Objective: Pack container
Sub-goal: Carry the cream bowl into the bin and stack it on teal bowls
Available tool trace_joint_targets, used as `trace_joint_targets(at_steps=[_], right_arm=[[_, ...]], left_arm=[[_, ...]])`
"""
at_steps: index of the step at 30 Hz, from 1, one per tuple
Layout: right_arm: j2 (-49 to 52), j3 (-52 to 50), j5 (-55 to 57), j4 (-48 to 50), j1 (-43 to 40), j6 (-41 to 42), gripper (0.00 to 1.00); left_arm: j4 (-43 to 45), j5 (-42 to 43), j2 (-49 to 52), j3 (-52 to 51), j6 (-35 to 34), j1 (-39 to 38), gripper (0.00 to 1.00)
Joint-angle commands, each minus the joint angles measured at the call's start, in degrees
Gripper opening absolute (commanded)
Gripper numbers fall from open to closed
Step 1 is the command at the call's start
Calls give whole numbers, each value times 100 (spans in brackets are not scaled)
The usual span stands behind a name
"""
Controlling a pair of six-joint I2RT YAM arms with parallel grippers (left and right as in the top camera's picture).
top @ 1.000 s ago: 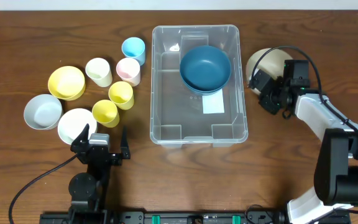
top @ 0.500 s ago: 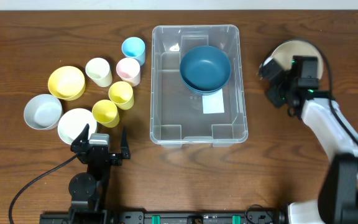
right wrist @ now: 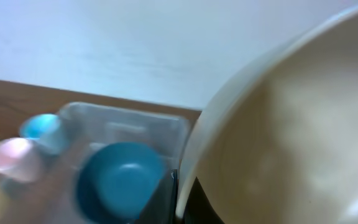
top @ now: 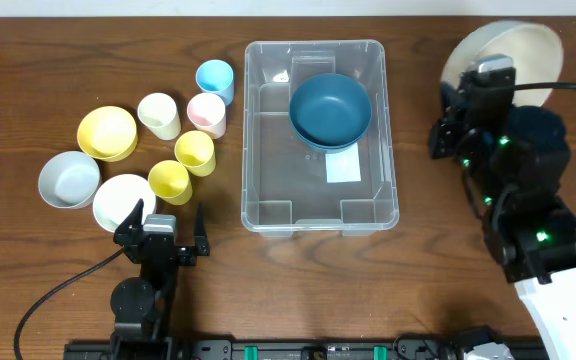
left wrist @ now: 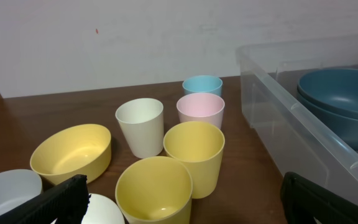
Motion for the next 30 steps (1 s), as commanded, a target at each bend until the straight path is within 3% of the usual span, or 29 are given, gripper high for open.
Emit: trace_joint_targets(at_steps=[1, 4, 13, 20, 30], right_arm=[[291, 144, 476, -155, 409, 1283, 1], [686, 146, 470, -50, 763, 1631, 1], [2072, 922, 529, -240, 1615, 1668, 2], [3169, 1897, 584, -916, 1930, 1279, 2], [4148, 2352, 560, -774, 2031, 861, 2]], left_arm=[[-225, -28, -31, -81, -70, -17, 98], [-225, -28, -31, -81, -70, -17, 98], [-225, -28, -31, -81, -70, -17, 98], [-225, -28, -31, -81, -70, -17, 98], [-225, -28, -31, -81, -70, -17, 98]])
